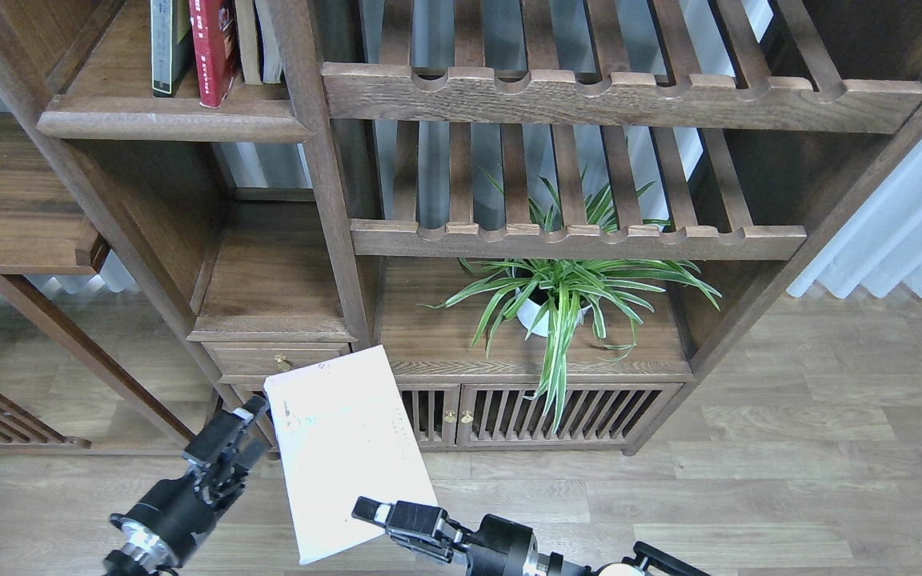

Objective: Organize books on shelf
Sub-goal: 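Grasp the white book's edge with the left gripper, then lift the white book with the left gripper onto the upper shelf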

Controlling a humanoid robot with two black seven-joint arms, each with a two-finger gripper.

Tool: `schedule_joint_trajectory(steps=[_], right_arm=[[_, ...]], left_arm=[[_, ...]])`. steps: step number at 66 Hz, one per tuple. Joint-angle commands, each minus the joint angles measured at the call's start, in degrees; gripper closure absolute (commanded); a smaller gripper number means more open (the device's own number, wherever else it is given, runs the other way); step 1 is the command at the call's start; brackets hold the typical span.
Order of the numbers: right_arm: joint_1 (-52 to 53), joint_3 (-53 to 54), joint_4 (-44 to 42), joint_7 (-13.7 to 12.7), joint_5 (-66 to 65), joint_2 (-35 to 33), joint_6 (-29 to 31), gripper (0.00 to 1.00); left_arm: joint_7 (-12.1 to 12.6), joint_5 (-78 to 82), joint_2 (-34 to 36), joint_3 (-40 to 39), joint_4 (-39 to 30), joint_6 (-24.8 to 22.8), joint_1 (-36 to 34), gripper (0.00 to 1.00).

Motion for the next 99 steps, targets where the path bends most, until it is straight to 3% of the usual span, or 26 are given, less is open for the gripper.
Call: schedule_joint_trajectory(steps=[1, 8, 21, 23, 28, 35, 39, 41, 43, 44, 46, 47, 50, 60, 72, 73, 78, 99], right_arm=[[-0.04, 0.01, -0.08, 0.0, -0.07, 0.52, 0.0, 0.95], [-0.13, 0.09, -0.08, 0.0, -0.16, 0.97, 0.0, 0.95], [-0.92, 0.09, -0.08, 0.0, -0.16, 0.97, 0.0, 0.95], [-1.01, 0.09, -0.08, -0.08, -0.16, 0.97, 0.0, 0.95], [-1.19, 0.09, 0.01, -0.17, -0.16, 0.97, 0.0, 0.95], [-1.27, 0.18, 0.01, -0.26, -0.34, 0.97, 0.0, 0.94], [-1.36, 0.27, -0.08, -0.09, -0.77, 0.97, 0.0, 0.86], [-1.45, 0.27, -0.08, 0.18, -1.04, 0.97, 0.0, 0.8], [-1.54, 0.27, -0.17, 0.62, -1.65, 0.97, 0.0, 0.67], [-1.62, 0.27, -0.26, 0.79, -2.35, 0.97, 0.0, 0.56], [-1.63, 0.27, -0.35, 0.88, -2.97, 0.97, 0.0, 0.45], [-1.54, 0.36, -0.69, 1.06, -4.37, 0.97, 0.0, 0.26], [-1.36, 0.62, -1.22, 1.23, -7.26, 0.97, 0.0, 0.0], [-1.71, 1.32, -1.22, 1.58, -8.25, 0.97, 0.0, 0.0], [-1.63, 1.32, -1.66, 1.5, -8.42, 0.97, 0.0, 0.0], [-1.63, 1.32, -2.01, 1.5, -8.42, 0.97, 0.0, 0.0], [-1.71, 1.32, -2.19, 1.5, -8.51, 0.97, 0.0, 0.0], [-1.71, 1.5, -3.07, 1.5, -8.51, 0.97, 0.0, 0.0]], left_arm=[[0.21, 0.89, -1.05, 0.96, 0.64, 0.0, 0.14, 0.07], [-0.05, 0.98, -1.23, 3.07, 0.9, 0.0, 0.14, 0.12], [-0.49, 0.89, -3.16, 4.3, 0.9, 0.0, -0.03, 0.36], [-0.4, 0.89, -4.38, 4.21, 0.9, 0.0, -0.12, 0.49], [-0.4, 0.89, -4.65, 4.21, 0.9, 0.0, -0.12, 0.6], [-0.58, 0.72, -5.0, 3.51, 0.9, 0.0, -0.03, 0.91], [-0.58, 0.63, -5.88, 2.54, 0.9, 0.0, -0.12, 0.96], [-0.49, 0.63, -6.06, 2.19, 0.81, 0.0, -0.12, 0.98], [-0.49, 0.63, -6.24, 1.4, 0.72, 0.0, -0.12, 1.0], [-0.4, 0.71, -6.41, 0.96, 0.72, 0.0, -0.21, 1.0], [-0.32, 0.8, -6.41, 0.7, 0.72, 0.0, -0.3, 1.0], [-0.23, 0.8, -6.32, 0.0, 0.64, 0.0, -0.38, 1.0], [0.12, 0.89, -5.98, -1.49, 0.29, 0.0, -0.47, 1.0], [0.48, 1.15, -2.02, -9.23, -2.52, 0.0, -0.47, 1.0], [0.48, 1.51, 7.91, -20.3, -8.32, 0.0, -0.65, 1.0], [0.3, 1.51, 10.79, -24.75, -9.46, 0.0, -1.43, 1.0], [0.12, 1.51, 13.8, -28.13, -9.38, 0.0, -4.95, 1.0], [1.09, 1.94, 26.72, -31.82, -9.29, 0.0, -22.53, 1.0]])
